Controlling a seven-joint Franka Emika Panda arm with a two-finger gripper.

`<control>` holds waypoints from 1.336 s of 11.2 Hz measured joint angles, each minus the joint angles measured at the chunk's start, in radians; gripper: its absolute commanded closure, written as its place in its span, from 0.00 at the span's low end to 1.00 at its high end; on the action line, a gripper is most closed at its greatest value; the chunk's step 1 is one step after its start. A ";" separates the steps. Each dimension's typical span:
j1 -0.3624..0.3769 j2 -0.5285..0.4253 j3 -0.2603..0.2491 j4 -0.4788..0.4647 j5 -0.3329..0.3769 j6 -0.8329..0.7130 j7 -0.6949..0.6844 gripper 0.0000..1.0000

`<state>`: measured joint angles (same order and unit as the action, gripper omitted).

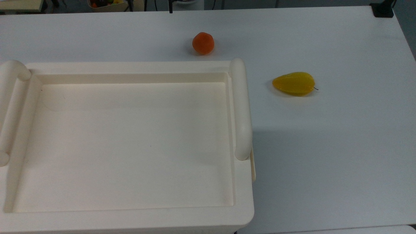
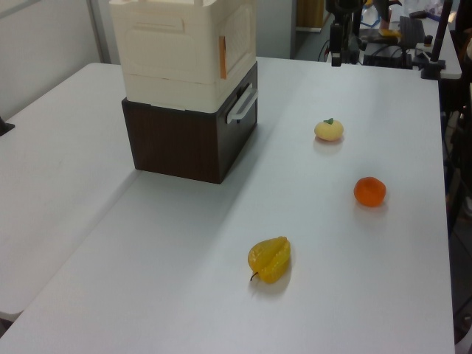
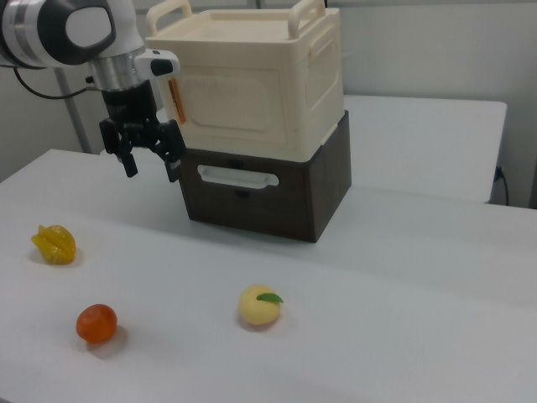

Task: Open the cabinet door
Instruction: 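Move the gripper up to the cream cabinet door's edge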

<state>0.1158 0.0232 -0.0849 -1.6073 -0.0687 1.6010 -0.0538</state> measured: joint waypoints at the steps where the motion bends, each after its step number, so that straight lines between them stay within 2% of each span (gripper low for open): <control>1: 0.000 0.000 0.000 0.000 0.000 0.000 0.000 0.00; 7: 0.000 0.010 0.000 0.008 0.000 0.017 0.001 0.00; 9: 0.006 0.024 0.001 0.021 0.009 0.124 0.010 0.00; 12: 0.046 0.075 0.004 0.059 0.011 0.325 0.137 0.00; 15: 0.083 0.149 0.004 0.109 0.011 0.513 0.207 0.00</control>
<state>0.1983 0.1720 -0.0809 -1.4986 -0.0579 2.1139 0.1528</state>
